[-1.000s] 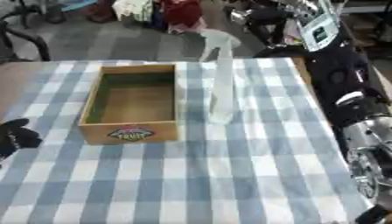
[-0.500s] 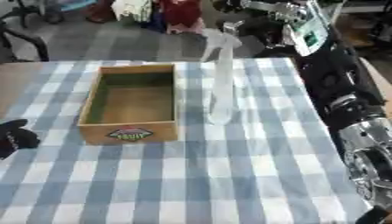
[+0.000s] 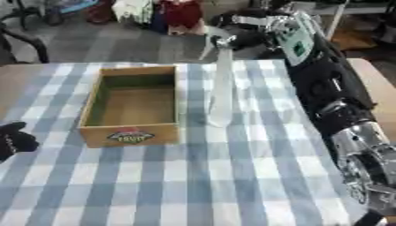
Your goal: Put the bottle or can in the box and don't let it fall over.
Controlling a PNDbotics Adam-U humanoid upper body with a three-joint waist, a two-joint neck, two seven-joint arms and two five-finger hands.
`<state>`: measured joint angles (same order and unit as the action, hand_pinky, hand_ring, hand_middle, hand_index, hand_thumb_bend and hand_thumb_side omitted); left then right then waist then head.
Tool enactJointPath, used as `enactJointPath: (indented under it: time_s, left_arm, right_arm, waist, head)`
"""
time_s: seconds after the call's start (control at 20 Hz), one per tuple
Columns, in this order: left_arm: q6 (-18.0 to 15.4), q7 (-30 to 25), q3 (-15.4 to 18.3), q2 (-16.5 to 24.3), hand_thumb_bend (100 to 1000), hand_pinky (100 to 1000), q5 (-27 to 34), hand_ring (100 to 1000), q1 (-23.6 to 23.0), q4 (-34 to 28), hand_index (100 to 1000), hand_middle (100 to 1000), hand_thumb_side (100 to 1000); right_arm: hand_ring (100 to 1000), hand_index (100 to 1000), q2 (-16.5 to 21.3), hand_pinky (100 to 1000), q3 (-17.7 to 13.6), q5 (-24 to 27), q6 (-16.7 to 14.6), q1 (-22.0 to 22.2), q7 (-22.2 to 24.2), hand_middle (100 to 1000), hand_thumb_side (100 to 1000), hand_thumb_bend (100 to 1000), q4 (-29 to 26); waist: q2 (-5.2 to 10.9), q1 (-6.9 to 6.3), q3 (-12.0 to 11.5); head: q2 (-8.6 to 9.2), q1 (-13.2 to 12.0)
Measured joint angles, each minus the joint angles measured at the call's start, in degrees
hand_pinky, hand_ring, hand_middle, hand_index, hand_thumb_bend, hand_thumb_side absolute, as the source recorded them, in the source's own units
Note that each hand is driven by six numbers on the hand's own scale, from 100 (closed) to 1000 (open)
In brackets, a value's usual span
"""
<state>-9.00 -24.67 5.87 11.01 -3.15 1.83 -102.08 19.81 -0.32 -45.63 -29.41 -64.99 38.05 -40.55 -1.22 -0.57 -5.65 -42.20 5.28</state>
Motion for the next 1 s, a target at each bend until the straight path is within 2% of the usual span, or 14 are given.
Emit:
enactJointPath:
  time_s: [0.3,0.5,0.6,0.7,0.85,0.9,0.95,1.0]
  left_arm:
    - [0.01,-0.01,0.0,0.0,118,745,0.0,688,0.11,0.01,864,636,971]
    - [0.07,-0.07,0.0,0.0,118,745,0.0,690,0.14,0.01,864,636,971]
    - [0.09,-0.09,0.0,0.0,118,745,0.01,690,0.14,0.01,864,636,971]
    - [0.11,-0.11,0.0,0.0,119,745,0.01,691,0.15,0.01,864,636,971]
    - [0.12,-0.12,0.0,0.0,119,745,0.03,692,0.17,0.01,864,635,971]
    - [0.13,-0.13,0.0,0.0,119,745,0.03,692,0.17,0.01,864,635,972]
    - [0.14,-0.14,0.0,0.0,119,745,0.03,692,0.18,0.01,864,635,972]
    - [0.15,-0.15,0.0,0.0,119,745,0.04,692,0.18,0.01,864,635,972]
  right_arm:
    - [904,982,-0.34,961,0.36,-2.57,-0.22,0.0,-0.22,888,737,100,0.67]
    - [844,939,-0.95,913,0.54,-5.3,-0.2,-0.04,-0.2,824,638,100,0.73]
    - [787,900,-1.06,869,0.46,-6.47,-0.44,-0.17,-0.44,770,539,100,0.73]
    - [723,839,-1.34,813,0.31,-7.26,-0.87,-0.38,-0.87,715,426,100,0.72]
    - [573,661,-1.52,663,0.1,-7.98,-1.68,-0.51,-1.68,550,169,100,0.72]
    - [539,609,-1.52,622,0.0,-8.12,-1.96,-0.51,-1.96,508,109,100,0.72]
    - [539,609,-1.52,622,-0.01,-8.25,-2.24,-0.51,-2.24,508,109,100,0.72]
    - [466,503,-1.52,525,-0.02,-8.35,-2.48,-0.53,-2.48,424,100,100,0.72]
  waist:
    - [0.0,0.05,-0.05]
    - [0.04,0.08,-0.15]
    - [0.09,0.17,-0.23]
    - [0.11,0.25,-0.28]
    - [0.17,0.32,-0.35]
    - [0.19,0.32,-0.35]
    - [0.19,0.32,-0.35]
    - [0.2,0.34,-0.36]
  head:
    - [0.0,0.16]
    - [0.0,0.34]
    - [0.0,0.37]
    - [0.0,0.39]
    - [0.0,0.41]
    - [0.0,0.42]
    - [0.0,0.44]
    - [0.0,0.49]
